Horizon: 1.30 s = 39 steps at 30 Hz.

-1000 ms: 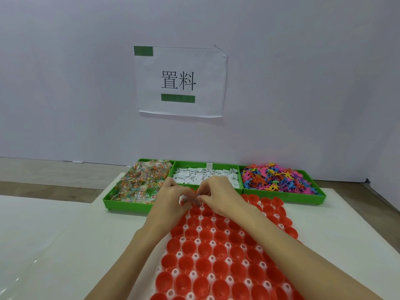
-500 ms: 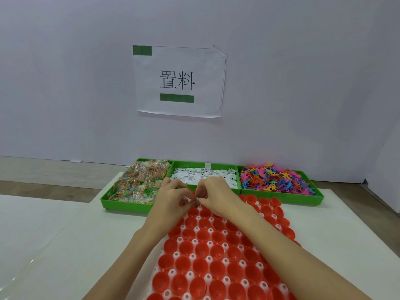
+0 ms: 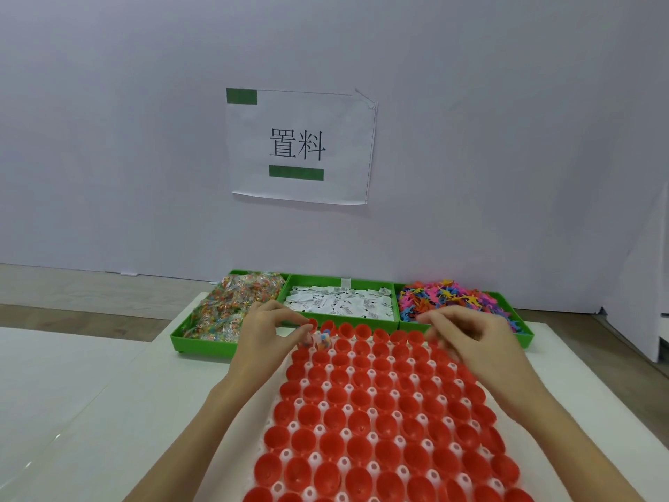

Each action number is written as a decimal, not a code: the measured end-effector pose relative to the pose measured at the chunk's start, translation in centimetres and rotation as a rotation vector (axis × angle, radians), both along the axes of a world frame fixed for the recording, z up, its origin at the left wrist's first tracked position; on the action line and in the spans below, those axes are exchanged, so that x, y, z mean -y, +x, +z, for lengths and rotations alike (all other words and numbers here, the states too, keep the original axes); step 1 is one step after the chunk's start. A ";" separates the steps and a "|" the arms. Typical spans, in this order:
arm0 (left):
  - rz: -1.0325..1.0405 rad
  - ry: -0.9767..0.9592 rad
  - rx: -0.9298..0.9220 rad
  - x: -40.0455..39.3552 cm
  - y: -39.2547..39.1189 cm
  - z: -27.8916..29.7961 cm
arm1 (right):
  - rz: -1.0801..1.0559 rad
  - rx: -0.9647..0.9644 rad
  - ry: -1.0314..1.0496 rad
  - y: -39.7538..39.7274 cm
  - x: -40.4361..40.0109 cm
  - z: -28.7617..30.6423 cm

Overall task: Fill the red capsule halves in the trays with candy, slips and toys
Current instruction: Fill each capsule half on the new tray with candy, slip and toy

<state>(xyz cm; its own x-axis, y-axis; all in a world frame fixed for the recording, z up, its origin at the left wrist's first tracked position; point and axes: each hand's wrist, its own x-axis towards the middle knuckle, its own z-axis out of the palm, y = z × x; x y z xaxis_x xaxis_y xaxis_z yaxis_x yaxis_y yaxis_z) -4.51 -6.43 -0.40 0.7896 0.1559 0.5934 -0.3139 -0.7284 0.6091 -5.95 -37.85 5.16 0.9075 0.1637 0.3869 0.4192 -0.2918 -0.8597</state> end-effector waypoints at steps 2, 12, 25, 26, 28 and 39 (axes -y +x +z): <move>0.031 -0.018 0.015 0.0 -0.1 -0.2 | -0.039 -0.047 0.105 -1.2 1.5 -0.6; 0.348 0.074 -0.122 -4.3 2.3 0.3 | -0.020 -0.108 0.136 -1.5 2.5 -1.8; 0.293 0.407 -0.272 -6.3 3.4 0.8 | -0.042 -0.077 0.123 -1.8 3.1 -2.0; 0.311 0.405 -0.252 -6.3 3.3 0.7 | -0.044 -0.072 0.120 -1.8 3.1 -2.0; 0.341 0.393 -0.217 -6.4 3.0 0.6 | -0.050 -0.064 0.115 -1.7 3.2 -1.9; 0.035 -0.337 0.058 1.0 -4.7 1.7 | -0.051 -0.079 0.099 -2.1 3.0 -1.6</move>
